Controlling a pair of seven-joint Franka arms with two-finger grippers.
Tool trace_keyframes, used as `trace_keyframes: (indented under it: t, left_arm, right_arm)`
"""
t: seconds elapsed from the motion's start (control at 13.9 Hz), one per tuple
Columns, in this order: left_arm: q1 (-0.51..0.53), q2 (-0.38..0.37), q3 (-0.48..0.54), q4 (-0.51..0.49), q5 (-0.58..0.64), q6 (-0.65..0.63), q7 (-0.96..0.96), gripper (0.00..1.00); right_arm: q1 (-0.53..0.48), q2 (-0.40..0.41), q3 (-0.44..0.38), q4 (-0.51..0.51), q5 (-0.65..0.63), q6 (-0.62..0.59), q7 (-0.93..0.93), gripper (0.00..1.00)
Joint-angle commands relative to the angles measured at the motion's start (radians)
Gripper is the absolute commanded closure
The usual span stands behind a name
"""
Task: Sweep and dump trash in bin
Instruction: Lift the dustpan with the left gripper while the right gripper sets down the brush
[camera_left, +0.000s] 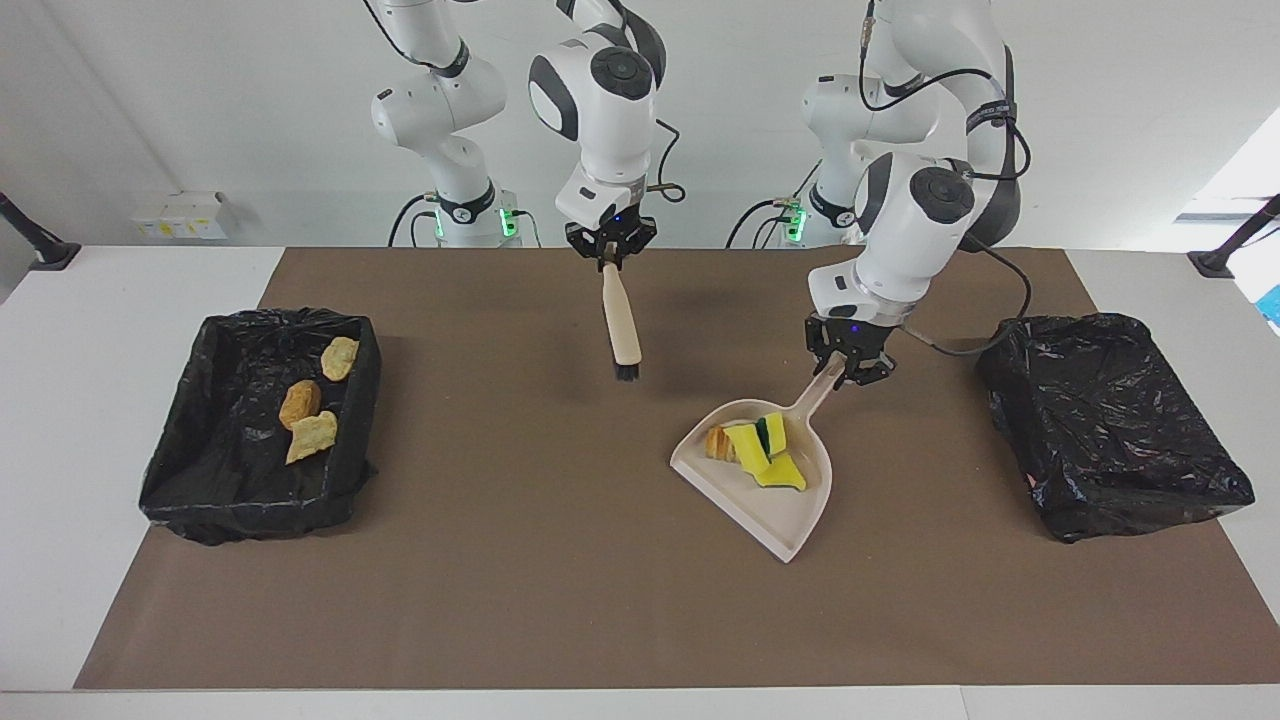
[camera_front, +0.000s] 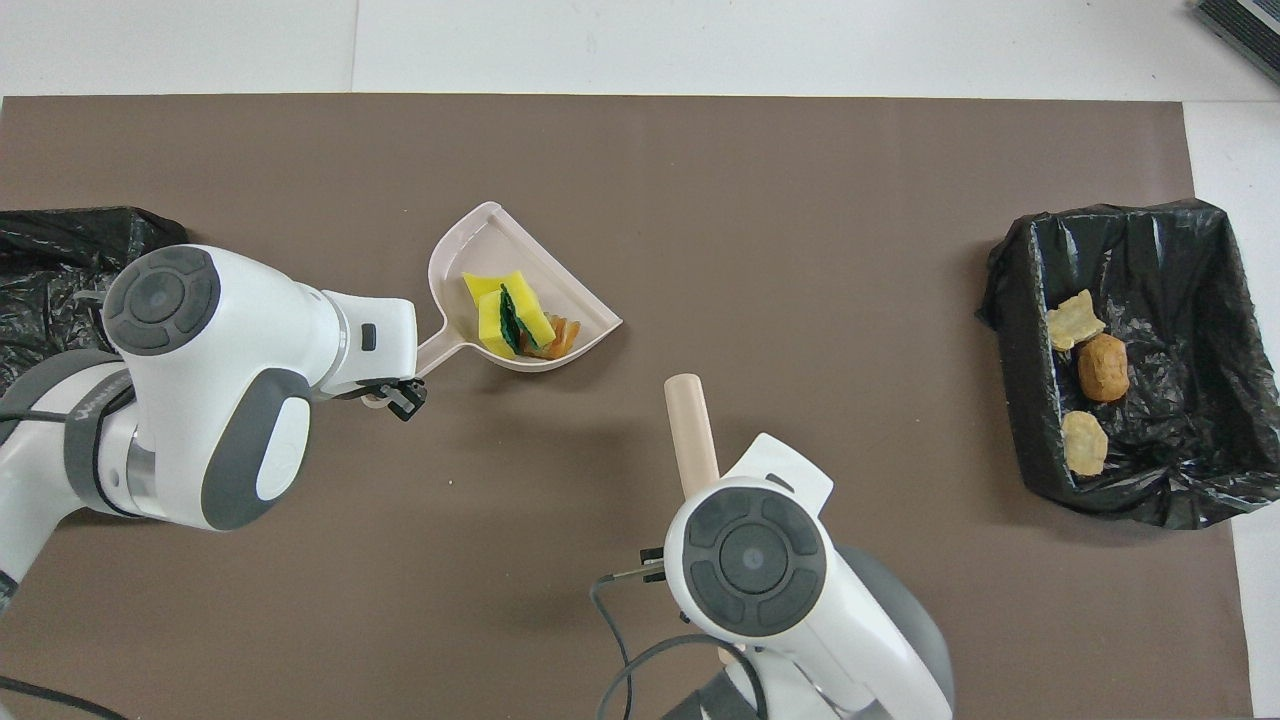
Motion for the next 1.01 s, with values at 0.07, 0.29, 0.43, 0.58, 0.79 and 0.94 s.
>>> trace_keyframes:
  t: [0.07, 0.29, 0.43, 0.58, 0.79, 0.94]
  left_arm:
    - [0.027, -0.012, -0.003, -0.073, -0.015, 0.006, 0.041, 1.00]
    - [0.039, -0.020, -0.003, -0.088, -0.015, -0.002, 0.030, 0.95]
    - [0.027, -0.009, -0.004, -0.103, -0.015, 0.006, 0.029, 0.95]
    - [0.010, -0.008, -0.004, -0.114, -0.015, 0.015, 0.027, 0.94]
    - [0.007, -0.011, -0.004, -0.123, -0.015, 0.011, -0.026, 0.66]
    - [0.007, -0.011, -0.007, -0.123, -0.015, 0.012, -0.126, 0.44]
  right_arm:
    - [0.086, 0.060, -0.003, -0.050, 0.041, 0.204, 0.183, 1.00]
    - [0.111, 0.089, -0.003, -0.051, 0.058, 0.228, 0.194, 1.00]
    - [0.111, 0.089, -0.003, -0.051, 0.058, 0.228, 0.191, 1.00]
    - [0.109, 0.089, -0.005, -0.056, 0.061, 0.228, 0.188, 1.00]
    - [0.117, 0.111, -0.003, -0.057, 0.068, 0.243, 0.196, 1.00]
    - [0.163, 0.129, -0.005, -0.077, 0.068, 0.295, 0.228, 1.00]
